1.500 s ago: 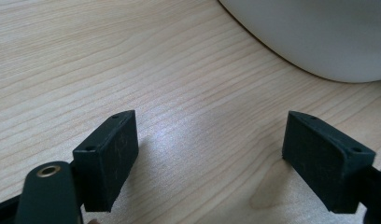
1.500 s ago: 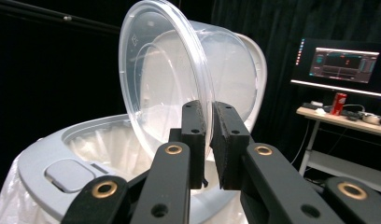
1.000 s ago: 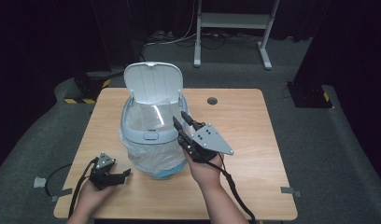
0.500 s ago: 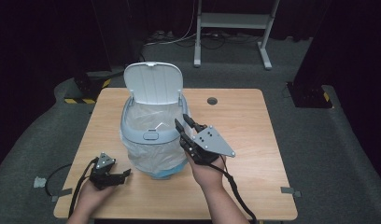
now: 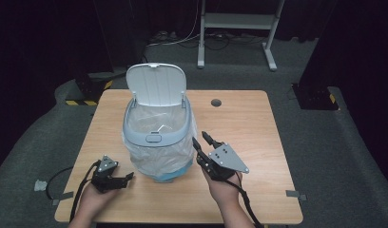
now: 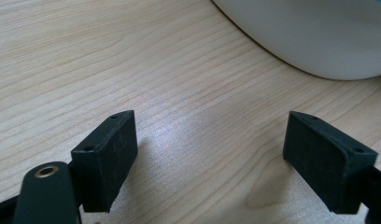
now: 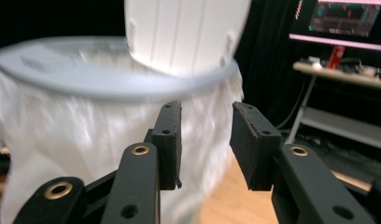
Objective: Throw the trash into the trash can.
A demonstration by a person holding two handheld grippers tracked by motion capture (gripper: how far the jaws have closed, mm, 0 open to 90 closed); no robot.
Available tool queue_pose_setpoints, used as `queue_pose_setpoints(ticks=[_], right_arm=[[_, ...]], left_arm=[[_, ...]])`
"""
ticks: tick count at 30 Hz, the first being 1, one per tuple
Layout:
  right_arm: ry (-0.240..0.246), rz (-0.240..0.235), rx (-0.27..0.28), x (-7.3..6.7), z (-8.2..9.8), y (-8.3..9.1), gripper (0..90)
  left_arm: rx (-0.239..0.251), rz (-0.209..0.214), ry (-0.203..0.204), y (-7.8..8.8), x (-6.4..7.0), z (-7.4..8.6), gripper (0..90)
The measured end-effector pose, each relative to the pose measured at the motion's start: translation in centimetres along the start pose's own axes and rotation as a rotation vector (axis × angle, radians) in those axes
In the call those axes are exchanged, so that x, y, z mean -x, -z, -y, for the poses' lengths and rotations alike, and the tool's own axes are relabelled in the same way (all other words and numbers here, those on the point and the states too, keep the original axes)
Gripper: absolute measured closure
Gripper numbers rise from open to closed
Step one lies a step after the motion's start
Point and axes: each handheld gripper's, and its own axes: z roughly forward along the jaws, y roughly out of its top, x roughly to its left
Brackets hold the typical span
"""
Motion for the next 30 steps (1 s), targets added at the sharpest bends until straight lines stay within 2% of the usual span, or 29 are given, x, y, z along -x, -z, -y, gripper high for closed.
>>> queue_pose_setpoints(ticks=[10,11,12,14,19,21,22,23,24,27,28,30], right_arm=[[-0.036,0.014,-0.144,0.7,5.9,-0.5,60.0],[-0.033,0.012,-0.181,0.7,6.8,-0.8,58.9],[-0.033,0.012,-0.181,0.7,6.8,-0.8,58.9],[-0.030,0.023,-0.215,0.8,7.7,-1.2,57.5],[-0.039,0.051,-0.294,1.2,9.7,-2.3,57.4],[-0.052,0.053,-0.318,1.3,10.4,-2.6,59.5],[-0.055,0.043,-0.349,1.4,11.0,-2.9,60.3],[-0.055,0.043,-0.349,1.4,11.0,-2.9,60.3],[-0.059,0.037,-0.358,1.4,11.2,-3.1,60.7],[-0.054,0.027,-0.369,1.3,11.5,-3.6,62.9],[-0.064,0.007,-0.367,1.3,11.5,-4.0,65.8],[-0.049,0.002,-0.372,1.1,11.4,-4.5,68.1]], left_arm=[[0.005,-0.007,0.013,0.1,0.0,0.0,20.4],[0.008,-0.009,0.018,0.1,-0.1,0.0,22.5],[0.008,-0.009,0.018,0.1,-0.1,0.0,23.9],[0.014,-0.014,0.025,0.2,-0.1,0.1,25.7],[0.027,-0.011,0.014,0.4,0.0,0.2,39.2],[0.031,-0.009,0.012,0.4,0.0,0.2,45.4],[0.036,-0.010,0.015,0.4,-0.1,0.2,50.7],[0.036,-0.010,0.015,0.4,-0.1,0.2,54.5],[0.034,-0.005,0.008,0.5,-0.2,0.1,54.5],[0.025,0.004,0.037,0.4,-0.5,-0.1,63.3],[0.018,0.004,0.048,0.4,-0.7,-0.2,68.4],[0.011,-0.015,0.061,0.1,-1.0,-0.8,71.8]])
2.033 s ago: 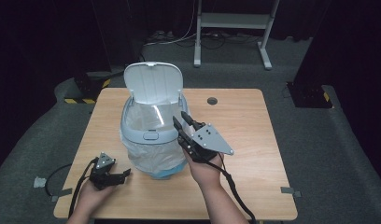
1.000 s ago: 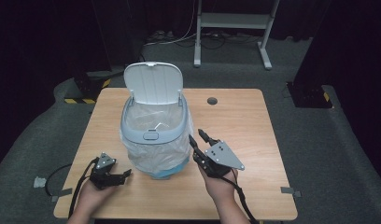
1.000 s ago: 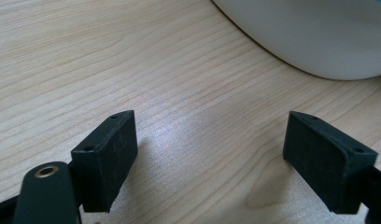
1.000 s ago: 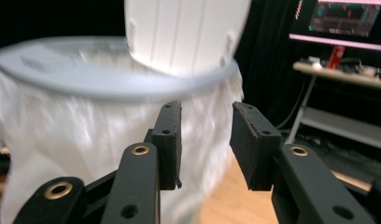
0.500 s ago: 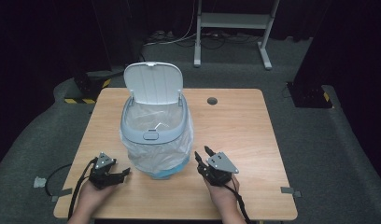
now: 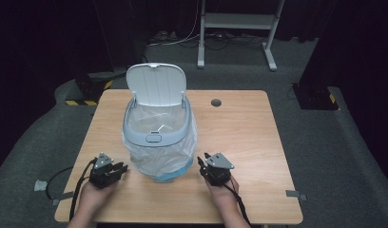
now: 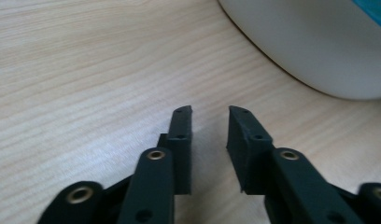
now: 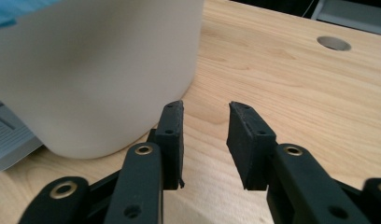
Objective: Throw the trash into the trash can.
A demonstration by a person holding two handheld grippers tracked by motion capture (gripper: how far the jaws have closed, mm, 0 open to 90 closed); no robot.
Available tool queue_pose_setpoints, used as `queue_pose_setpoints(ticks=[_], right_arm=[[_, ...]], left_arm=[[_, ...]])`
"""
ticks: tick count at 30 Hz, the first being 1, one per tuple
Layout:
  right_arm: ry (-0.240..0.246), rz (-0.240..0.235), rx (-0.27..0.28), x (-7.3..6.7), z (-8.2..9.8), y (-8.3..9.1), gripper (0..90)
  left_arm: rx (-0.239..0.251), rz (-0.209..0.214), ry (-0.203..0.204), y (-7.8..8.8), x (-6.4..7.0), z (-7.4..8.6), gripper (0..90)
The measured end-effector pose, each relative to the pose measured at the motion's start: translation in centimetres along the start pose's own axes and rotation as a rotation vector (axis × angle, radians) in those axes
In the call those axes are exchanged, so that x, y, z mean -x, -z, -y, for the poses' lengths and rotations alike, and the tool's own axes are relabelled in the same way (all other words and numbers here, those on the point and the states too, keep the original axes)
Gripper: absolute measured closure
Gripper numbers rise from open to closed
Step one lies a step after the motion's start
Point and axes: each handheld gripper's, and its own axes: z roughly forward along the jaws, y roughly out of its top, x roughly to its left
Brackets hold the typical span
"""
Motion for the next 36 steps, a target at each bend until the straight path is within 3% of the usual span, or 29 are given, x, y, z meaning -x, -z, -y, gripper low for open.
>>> queue_pose_setpoints(ticks=[4,10,14,19,22,27,32,36], right_arm=[[-0.005,-0.008,0.008,0.1,-0.7,-0.5,71.1],[0.007,0.017,0.025,0.8,-2.5,-1.6,74.5],[0.003,0.021,0.034,1.1,-3.6,-2.1,75.0],[-0.014,0.015,0.041,1.3,-5.0,-2.7,75.6],[-0.016,-0.006,0.041,1.1,-5.5,-3.1,77.1],[0.014,-0.035,0.043,0.2,-5.7,-3.4,78.5],[0.034,-0.022,0.042,0.1,-5.6,-3.0,82.0],[0.031,-0.003,0.044,0.6,-5.2,-2.4,84.1]], left_arm=[[0.020,-0.019,0.015,-0.3,-0.2,-1.0,77.4],[0.103,-0.064,0.008,-0.6,-0.1,-4.5,85.4],[0.129,-0.083,-0.014,-1.2,0.3,-6.5,87.5],[0.149,-0.056,-0.009,-2.2,1.1,-8.3,89.3],[0.162,-0.035,-0.013,-2.6,1.8,-8.7,89.5],[0.170,-0.039,0.008,-2.8,2.3,-8.6,89.7],[0.178,-0.049,-0.001,-2.7,3.1,-8.4,89.8],[0.190,-0.031,-0.006,-2.8,4.2,-8.2,89.8]])
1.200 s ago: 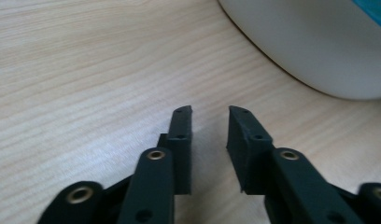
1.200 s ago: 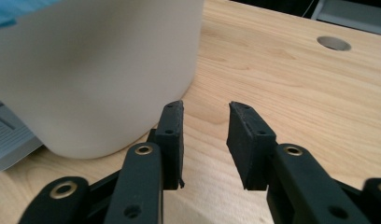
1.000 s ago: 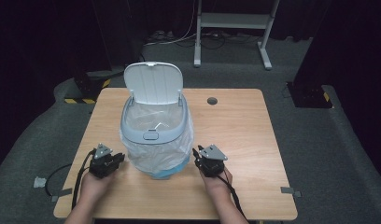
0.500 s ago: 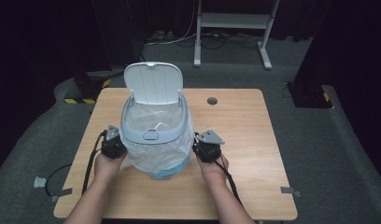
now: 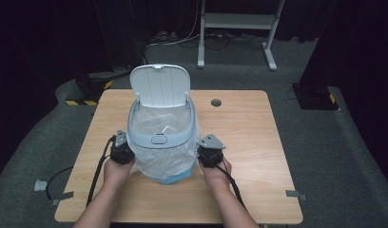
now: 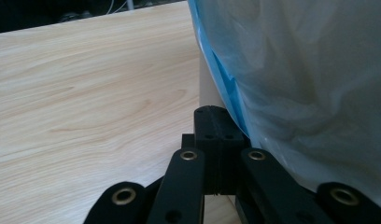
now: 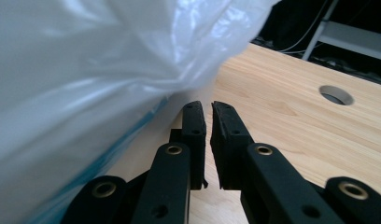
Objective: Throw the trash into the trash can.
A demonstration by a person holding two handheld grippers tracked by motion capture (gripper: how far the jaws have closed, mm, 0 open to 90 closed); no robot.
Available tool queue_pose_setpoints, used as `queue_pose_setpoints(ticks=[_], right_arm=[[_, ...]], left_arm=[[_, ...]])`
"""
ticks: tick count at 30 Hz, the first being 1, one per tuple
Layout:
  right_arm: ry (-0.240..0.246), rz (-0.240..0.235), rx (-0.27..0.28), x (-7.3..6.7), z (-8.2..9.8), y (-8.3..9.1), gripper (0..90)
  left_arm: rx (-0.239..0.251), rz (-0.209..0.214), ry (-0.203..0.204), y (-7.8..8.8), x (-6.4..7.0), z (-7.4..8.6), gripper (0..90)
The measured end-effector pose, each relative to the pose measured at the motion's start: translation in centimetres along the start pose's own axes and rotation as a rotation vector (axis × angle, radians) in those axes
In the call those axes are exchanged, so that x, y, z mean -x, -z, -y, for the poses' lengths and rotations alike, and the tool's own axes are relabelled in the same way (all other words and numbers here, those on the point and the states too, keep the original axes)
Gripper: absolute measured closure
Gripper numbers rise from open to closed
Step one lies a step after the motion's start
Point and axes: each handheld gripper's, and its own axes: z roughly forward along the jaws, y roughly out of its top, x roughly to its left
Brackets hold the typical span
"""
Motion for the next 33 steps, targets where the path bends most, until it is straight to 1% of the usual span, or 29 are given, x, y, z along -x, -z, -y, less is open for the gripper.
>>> queue_pose_setpoints(ticks=[1,5,6,7,8,10,14,17,18,19,20,21,24,26,27,29,30,33], right_arm=[[-0.009,0.003,0.001,0.2,0.2,0.2,84.9],[-0.010,0.026,0.010,0.6,0.9,1.3,89.1],[-0.010,0.031,0.016,0.8,1.3,1.9,89.1],[-0.010,0.031,0.016,0.8,1.3,1.9,89.1],[-0.020,0.031,0.022,1.0,1.7,2.6,89.0],[-0.018,0.033,0.024,1.0,1.9,2.9,89.0],[-0.017,0.040,0.027,1.3,2.4,3.8,87.5],[-0.010,0.046,0.027,1.4,2.3,4.3,80.0],[-0.010,0.047,0.035,1.5,2.3,4.5,79.6],[-0.010,0.058,0.037,1.5,2.2,4.9,79.6],[0.000,0.082,0.046,1.6,2.2,5.6,78.6],[0.000,0.082,0.046,1.6,2.2,5.6,78.6],[-0.003,0.097,0.057,1.9,2.1,6.7,75.3],[-0.009,0.105,0.078,2.3,2.0,7.8,73.2],[-0.009,0.105,0.078,2.3,2.0,7.8,73.2],[-0.016,0.113,0.093,2.4,1.9,8.4,72.0],[-0.024,0.116,0.099,2.5,1.8,8.7,71.6],[-0.026,0.121,0.130,2.6,1.3,9.4,69.8]], left_arm=[[0.002,0.006,-0.006,0.0,0.3,0.0,89.8],[0.001,0.024,-0.041,0.2,1.7,0.1,89.8],[-0.001,0.028,-0.048,0.2,2.0,0.1,89.8],[0.001,0.031,-0.051,0.3,2.3,0.2,89.8],[0.000,0.036,-0.058,0.3,2.6,0.2,89.8],[0.005,0.043,-0.064,0.3,3.1,0.2,89.8],[0.015,0.053,-0.068,0.3,3.6,0.4,89.8],[0.011,0.055,-0.069,0.2,3.4,0.5,89.5],[0.013,0.051,-0.070,0.3,3.3,0.6,89.1],[0.015,0.047,-0.070,0.5,3.2,0.6,87.8],[0.023,0.042,-0.063,0.7,3.0,0.5,85.2],[0.032,0.041,-0.055,1.0,2.9,0.5,85.2],[0.056,0.027,-0.043,2.2,2.4,0.3,82.3],[0.071,0.019,-0.033,3.0,2.0,0.2,80.3],[0.078,0.016,-0.028,3.4,1.9,0.1,80.3],[0.096,0.012,-0.020,4.2,1.5,-0.1,78.6],[0.106,0.011,-0.013,4.5,1.4,-0.2,77.7],[0.130,0.007,0.014,5.4,0.9,-0.6,76.1]])
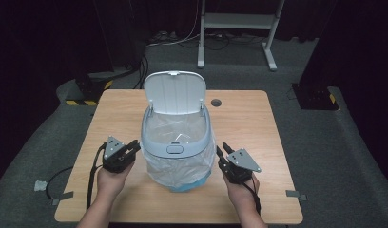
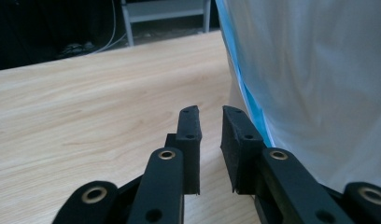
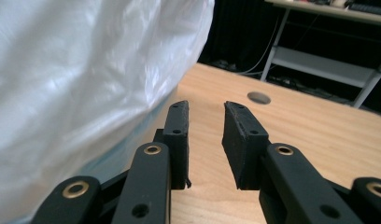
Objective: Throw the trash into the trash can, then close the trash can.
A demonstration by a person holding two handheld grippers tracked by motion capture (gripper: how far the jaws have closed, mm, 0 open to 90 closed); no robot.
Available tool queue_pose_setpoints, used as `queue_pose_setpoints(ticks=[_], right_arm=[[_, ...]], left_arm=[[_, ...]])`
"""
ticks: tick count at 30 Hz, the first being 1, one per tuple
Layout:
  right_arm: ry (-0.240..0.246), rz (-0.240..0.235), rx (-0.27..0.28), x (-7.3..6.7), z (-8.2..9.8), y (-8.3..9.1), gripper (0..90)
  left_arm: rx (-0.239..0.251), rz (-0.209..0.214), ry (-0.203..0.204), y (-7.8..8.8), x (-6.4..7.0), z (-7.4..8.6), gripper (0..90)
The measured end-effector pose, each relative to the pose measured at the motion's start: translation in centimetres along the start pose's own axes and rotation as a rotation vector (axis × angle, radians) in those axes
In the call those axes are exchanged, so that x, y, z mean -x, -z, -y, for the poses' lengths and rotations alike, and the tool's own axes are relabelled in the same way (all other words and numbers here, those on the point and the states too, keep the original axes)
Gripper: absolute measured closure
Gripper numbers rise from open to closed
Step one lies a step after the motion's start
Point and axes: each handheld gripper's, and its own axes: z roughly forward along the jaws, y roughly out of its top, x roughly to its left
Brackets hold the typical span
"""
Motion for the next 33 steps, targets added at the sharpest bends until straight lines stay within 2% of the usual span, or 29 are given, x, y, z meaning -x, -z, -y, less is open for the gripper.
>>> queue_pose_setpoints(ticks=[8,15,22,28,33], right_arm=[[-0.007,0.006,0.065,0.3,-2.0,0.9,67.3],[-0.015,-0.002,0.113,0.2,-4.3,1.2,64.4],[-0.008,0.018,0.150,0.7,-6.6,1.0,60.8],[-0.020,0.041,0.166,1.3,-8.2,0.8,58.4],[-0.016,0.041,0.160,1.6,-9.2,0.1,56.1]], left_arm=[[0.081,-0.004,0.024,1.8,-0.5,-2.1,70.2],[0.115,-0.005,0.012,2.7,-0.6,-4.2,63.9],[0.157,-0.023,0.014,3.4,-0.7,-6.6,58.9],[0.161,-0.025,0.009,3.3,-0.8,-8.8,54.8],[0.141,-0.031,0.004,2.5,-1.0,-10.5,52.8]])
